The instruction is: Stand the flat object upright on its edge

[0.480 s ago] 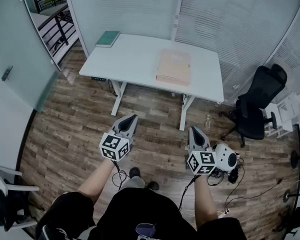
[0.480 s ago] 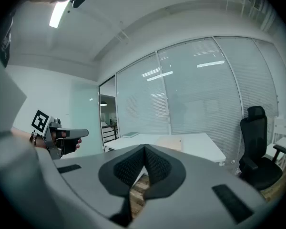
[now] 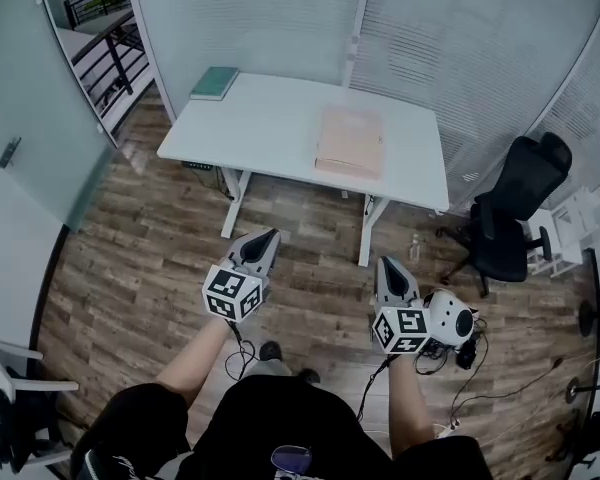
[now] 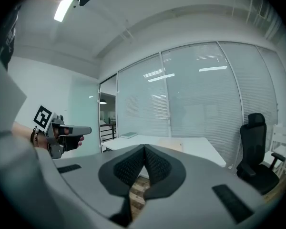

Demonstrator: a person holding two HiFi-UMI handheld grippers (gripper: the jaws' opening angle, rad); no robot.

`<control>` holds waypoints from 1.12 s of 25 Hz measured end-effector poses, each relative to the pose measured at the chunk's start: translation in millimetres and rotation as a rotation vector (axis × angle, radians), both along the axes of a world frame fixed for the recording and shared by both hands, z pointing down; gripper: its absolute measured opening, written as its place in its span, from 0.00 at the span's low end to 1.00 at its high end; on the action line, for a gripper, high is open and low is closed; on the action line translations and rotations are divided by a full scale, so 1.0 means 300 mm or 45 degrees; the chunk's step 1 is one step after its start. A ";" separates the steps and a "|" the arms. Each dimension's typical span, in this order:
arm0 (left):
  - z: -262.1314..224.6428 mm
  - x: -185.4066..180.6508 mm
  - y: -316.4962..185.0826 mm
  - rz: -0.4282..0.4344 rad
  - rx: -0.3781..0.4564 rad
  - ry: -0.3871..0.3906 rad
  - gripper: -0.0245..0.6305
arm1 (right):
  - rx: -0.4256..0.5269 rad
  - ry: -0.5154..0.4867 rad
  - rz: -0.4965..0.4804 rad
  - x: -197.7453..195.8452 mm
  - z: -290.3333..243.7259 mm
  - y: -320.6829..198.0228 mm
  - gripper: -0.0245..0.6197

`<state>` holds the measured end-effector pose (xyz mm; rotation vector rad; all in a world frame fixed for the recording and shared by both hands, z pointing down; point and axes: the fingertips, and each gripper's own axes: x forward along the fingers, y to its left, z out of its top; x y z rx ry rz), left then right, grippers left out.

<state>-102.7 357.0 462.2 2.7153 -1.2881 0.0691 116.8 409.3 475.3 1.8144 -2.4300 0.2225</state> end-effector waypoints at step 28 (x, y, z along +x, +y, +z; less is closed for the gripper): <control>0.041 -0.168 -0.343 0.117 0.005 0.042 0.07 | 0.002 0.016 0.079 -0.211 0.016 -0.294 0.07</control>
